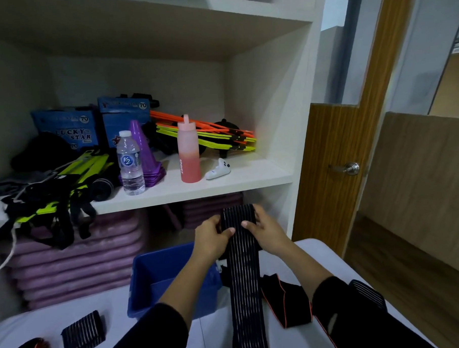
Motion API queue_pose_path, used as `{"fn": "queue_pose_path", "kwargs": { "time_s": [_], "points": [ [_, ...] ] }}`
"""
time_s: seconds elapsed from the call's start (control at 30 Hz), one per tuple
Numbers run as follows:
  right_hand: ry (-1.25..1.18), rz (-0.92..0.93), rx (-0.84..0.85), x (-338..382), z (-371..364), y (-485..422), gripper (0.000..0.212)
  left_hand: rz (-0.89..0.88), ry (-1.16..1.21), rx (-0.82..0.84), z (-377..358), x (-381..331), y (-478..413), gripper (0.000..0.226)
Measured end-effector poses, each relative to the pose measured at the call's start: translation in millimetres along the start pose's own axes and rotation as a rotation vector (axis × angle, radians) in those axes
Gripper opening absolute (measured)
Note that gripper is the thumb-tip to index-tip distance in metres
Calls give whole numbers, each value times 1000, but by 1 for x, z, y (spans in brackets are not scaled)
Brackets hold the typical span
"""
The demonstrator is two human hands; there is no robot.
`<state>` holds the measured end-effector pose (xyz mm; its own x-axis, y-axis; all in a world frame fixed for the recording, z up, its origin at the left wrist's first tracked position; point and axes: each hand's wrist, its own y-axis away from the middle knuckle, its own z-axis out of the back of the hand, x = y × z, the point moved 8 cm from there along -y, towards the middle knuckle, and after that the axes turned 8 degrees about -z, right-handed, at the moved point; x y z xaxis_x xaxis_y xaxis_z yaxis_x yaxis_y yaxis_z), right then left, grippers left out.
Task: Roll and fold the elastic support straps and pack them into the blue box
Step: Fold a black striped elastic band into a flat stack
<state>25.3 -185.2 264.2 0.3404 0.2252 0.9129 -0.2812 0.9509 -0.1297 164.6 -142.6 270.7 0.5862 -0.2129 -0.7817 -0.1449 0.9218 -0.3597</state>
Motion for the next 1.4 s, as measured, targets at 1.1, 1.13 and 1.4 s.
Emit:
{"fn": "queue_pose_path", "kwargs": {
  "time_s": [1.1, 1.13, 1.4],
  "points": [
    [261, -423, 390, -239, -122, 248, 19, 212, -89, 701, -113, 176, 283, 18],
    [277, -423, 402, -239, -124, 254, 17, 212, -106, 715, -113, 178, 291, 11],
    [352, -453, 343, -239, -132, 281, 18, 266, -73, 698, -109, 183, 324, 20]
  ]
}}
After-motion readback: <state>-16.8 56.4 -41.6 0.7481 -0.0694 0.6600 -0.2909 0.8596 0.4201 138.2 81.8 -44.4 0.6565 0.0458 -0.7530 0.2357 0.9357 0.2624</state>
